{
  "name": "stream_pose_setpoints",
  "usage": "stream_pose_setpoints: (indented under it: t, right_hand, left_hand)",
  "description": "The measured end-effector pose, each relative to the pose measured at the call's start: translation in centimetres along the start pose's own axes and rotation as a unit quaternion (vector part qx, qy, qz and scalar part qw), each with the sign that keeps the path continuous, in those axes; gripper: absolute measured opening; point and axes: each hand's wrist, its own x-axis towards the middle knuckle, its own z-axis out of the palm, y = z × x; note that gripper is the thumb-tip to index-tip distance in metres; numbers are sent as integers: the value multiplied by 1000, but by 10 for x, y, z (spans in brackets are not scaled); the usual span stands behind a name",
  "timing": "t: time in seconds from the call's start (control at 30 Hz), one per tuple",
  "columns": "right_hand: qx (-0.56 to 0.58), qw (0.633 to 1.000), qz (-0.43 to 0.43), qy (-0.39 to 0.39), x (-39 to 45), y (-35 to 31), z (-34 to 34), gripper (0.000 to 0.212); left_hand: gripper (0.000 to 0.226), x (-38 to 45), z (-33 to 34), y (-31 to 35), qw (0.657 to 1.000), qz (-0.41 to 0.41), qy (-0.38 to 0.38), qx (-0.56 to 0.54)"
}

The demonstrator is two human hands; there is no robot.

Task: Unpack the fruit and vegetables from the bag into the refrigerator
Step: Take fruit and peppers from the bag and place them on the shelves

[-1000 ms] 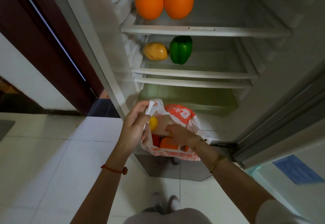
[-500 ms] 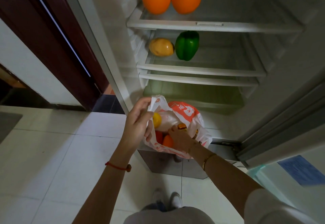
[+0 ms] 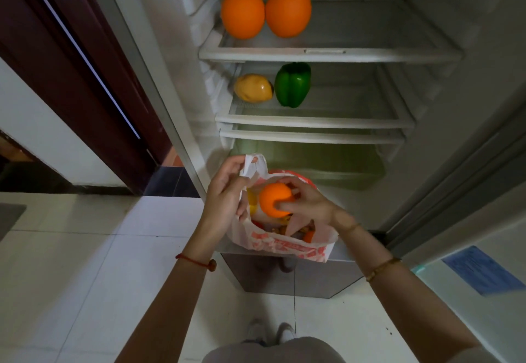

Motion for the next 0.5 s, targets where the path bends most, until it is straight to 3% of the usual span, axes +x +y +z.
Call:
stream_pose_setpoints:
  t: [0.1,0.2,0.4,0.5]
  right_hand:
    - [72,996,11,45,-14,-20,-21,50]
    - [112,991,-9,77,-28,-41,-41,62]
    - [87,974,-126,169,-45,-107,-75,60]
    - [78,948,-186,245,-48,-141,-91,60]
  left_hand:
    - [31,9,4,0,1000,-6,1,4]
    - [32,18,9,0,1000,-13,0,2]
    - [32,32,22,4,1000,-20,-13,15]
    - [31,38,25,6,999,-17,-18,21]
